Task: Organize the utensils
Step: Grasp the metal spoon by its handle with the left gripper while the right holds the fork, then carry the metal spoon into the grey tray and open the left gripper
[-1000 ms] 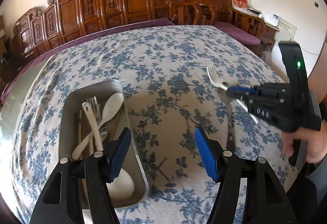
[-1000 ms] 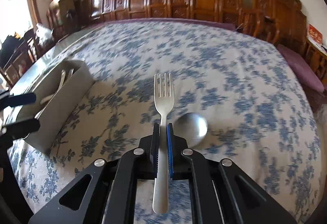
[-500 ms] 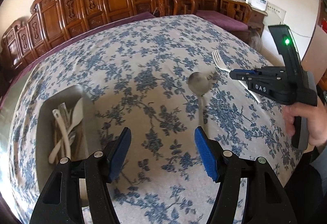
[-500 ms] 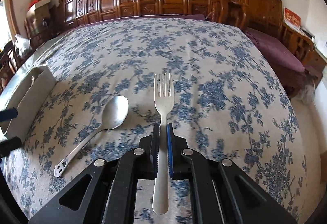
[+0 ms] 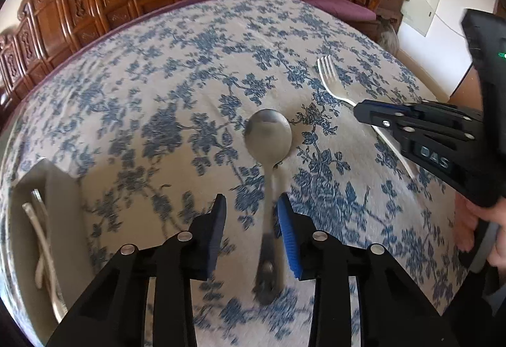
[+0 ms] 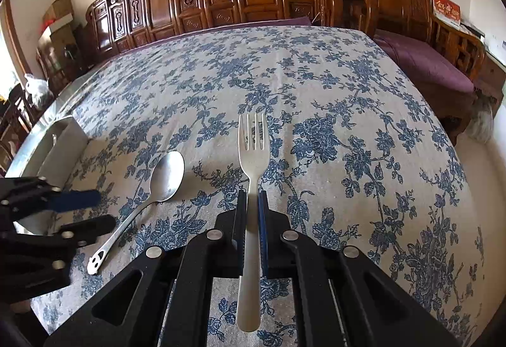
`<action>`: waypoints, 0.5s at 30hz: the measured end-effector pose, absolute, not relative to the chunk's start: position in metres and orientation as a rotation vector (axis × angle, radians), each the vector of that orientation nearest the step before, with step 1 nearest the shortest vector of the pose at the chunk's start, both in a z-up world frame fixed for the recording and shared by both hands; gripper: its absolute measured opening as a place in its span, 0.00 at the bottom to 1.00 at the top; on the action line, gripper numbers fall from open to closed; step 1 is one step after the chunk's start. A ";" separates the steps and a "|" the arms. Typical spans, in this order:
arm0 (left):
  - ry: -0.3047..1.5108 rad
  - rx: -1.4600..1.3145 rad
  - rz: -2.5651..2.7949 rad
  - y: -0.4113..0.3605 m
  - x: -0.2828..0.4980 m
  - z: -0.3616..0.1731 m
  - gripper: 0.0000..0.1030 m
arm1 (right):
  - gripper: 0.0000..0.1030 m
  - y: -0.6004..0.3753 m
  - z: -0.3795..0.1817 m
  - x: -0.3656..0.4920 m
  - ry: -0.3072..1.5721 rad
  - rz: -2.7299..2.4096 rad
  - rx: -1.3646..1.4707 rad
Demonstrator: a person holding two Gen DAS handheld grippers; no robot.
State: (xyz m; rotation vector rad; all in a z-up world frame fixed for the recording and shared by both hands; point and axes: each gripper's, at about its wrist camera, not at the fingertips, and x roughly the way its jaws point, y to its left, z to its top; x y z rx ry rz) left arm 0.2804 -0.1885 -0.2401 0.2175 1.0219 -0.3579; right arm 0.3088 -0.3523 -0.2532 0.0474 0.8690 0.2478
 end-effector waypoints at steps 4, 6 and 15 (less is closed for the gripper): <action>1.076 0.184 -0.371 -0.194 0.290 -0.252 0.22 | 0.08 -0.355 -0.252 0.309 0.867 0.255 0.071; 1.077 0.196 -0.364 -0.196 0.291 -0.255 0.21 | 0.08 -0.355 -0.252 0.309 0.867 0.258 0.072; 1.060 0.251 -0.342 -0.201 0.288 -0.257 0.05 | 0.08 -0.352 -0.250 0.307 0.861 0.268 0.074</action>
